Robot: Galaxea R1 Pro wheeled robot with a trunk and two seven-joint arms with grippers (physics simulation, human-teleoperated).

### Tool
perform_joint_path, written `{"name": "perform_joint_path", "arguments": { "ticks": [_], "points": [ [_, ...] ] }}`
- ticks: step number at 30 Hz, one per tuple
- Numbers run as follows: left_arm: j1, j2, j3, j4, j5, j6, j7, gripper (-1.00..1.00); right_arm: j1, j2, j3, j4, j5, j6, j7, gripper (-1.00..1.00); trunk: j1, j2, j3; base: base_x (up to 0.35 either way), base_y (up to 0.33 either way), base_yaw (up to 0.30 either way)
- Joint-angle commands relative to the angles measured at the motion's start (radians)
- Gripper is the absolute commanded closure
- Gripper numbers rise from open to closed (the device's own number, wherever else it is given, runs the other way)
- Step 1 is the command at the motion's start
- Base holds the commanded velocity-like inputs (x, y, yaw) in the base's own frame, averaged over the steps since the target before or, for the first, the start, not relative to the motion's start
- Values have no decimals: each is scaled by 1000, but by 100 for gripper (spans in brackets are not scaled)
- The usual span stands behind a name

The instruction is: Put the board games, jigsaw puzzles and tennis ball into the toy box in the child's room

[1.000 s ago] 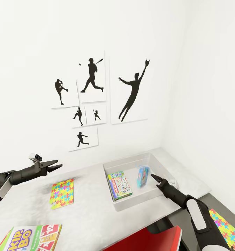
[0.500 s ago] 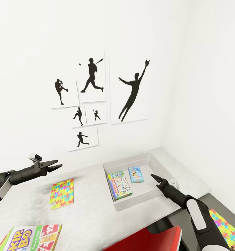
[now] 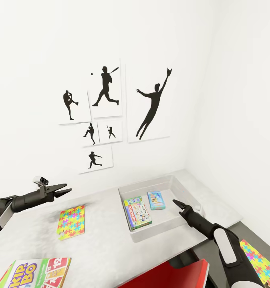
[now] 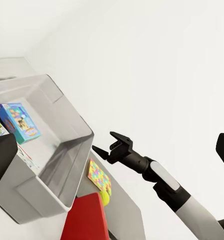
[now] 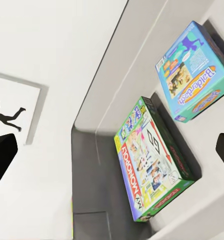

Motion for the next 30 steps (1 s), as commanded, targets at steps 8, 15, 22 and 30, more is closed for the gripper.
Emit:
{"name": "perform_joint_path", "arguments": {
  "ticks": [8, 15, 22, 30],
  "points": [
    [-1, 0, -2, 0, 1, 11, -3, -100, -1, 5, -2, -4, -3, 5, 8, -100, 1, -2, -2, 0, 0, 0],
    [-1, 0, -2, 0, 2, 11, -3, -100, 2, 6, 0, -10, -2, 1, 14, -100, 1, -2, 5, 0, 0, -13],
    [-1, 0, -2, 0, 2, 11, -3, -100, 8, 4, 0, -12, -2, 1, 31, -100, 1, -2, 16, 0, 0, -63],
    [1, 0, -2, 0, 2, 11, -3, -100, 11, 1, -2, -13, -2, 0, 51, -100, 1, -2, 28, 0, 0, -74]
  ]
}}
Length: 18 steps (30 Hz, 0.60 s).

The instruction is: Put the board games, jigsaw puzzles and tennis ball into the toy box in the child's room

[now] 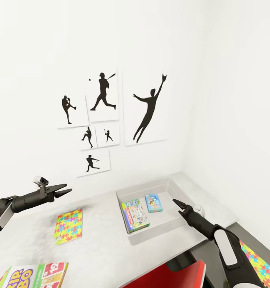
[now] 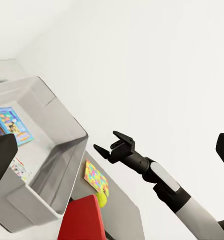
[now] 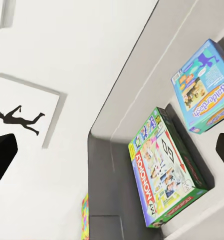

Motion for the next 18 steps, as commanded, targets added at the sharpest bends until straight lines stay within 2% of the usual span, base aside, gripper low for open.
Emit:
{"name": "perform_joint_path", "arguments": {
  "ticks": [1, 6, 10, 18],
  "points": [
    [0, 0, -1, 0, 1, 11, -3, -100, 0, 0, -3, 0, -3, 8, 3, -100, 1, -2, 0, 0, 0, -75],
    [0, 0, -1, 0, 1, 11, -3, -100, 2, -2, -2, -2, -3, 7, 18, -100, 1, -2, 8, 0, 0, -75],
    [0, 0, -1, 0, 2, 11, -3, -100, 4, -3, 1, -17, -2, 6, 65, -100, 1, -2, 15, 0, 0, -75],
    [0, 0, -1, 0, 2, 10, -3, -100, 2, 1, 15, -117, 6, 5, 172, -100, 1, -2, 27, 0, 0, -41]
  ]
}}
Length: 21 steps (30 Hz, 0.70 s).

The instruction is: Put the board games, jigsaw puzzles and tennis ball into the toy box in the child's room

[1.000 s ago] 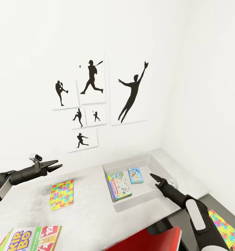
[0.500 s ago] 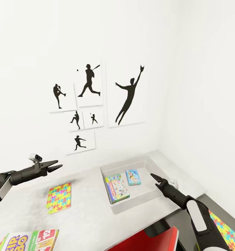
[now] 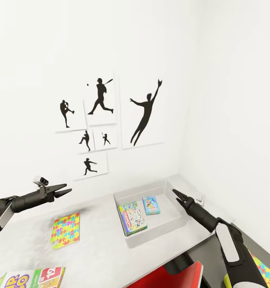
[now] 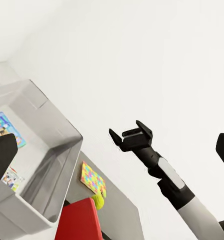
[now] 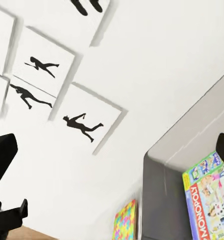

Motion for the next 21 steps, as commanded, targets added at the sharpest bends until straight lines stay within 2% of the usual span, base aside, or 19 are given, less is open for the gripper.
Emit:
{"name": "perform_joint_path", "arguments": {
  "ticks": [1, 8, 13, 17, 21],
  "points": [
    [0, 0, -1, 0, 1, 11, -3, -100, 0, 2, 9, -22, -1, 6, 19, -100, 0, -1, 1, 0, 0, -8],
    [0, 1, 0, 0, 1, 10, -3, -100, 48, 5, 55, -118, 3, 2, 62, -100, 0, -1, 12, 0, 0, -3],
    [0, 2, 0, 0, 1, 10, -3, -100, 84, 7, 62, -175, 3, 1, 72, -100, 0, -1, 20, 0, 0, 0],
    [0, 1, -1, 0, 2, 9, -3, -100, 91, 8, 72, -234, 2, 1, 77, -100, 0, -1, 25, 0, 0, 0],
    [0, 1, -1, 0, 3, 9, -3, -100, 95, 9, 81, -252, 1, 2, 77, -100, 0, -1, 27, 0, 0, 0]
  ]
}}
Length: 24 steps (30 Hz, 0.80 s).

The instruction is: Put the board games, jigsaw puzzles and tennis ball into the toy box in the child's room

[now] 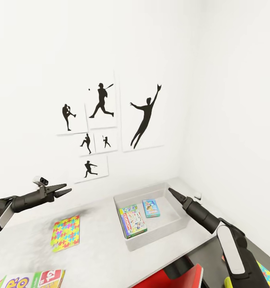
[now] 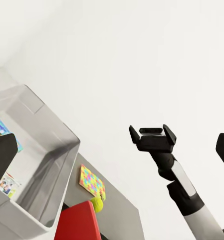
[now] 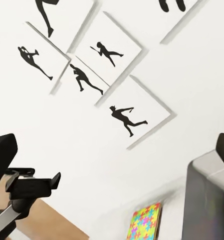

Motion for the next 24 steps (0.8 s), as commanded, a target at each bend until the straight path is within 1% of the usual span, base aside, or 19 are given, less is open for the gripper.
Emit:
{"name": "perform_joint_path", "arguments": {
  "ticks": [1, 24],
  "points": [
    [0, 0, -1, 0, 1, 11, -3, -100, 1, 0, 0, 0, -5, 7, 1, -100, 0, -1, 0, 0, 0, 0],
    [1, 0, -2, 0, -1, 11, -3, -100, 6, 1, 4, -4, -2, 4, -11, -100, 0, -1, 0, -11, 0, 0]
  ]
}}
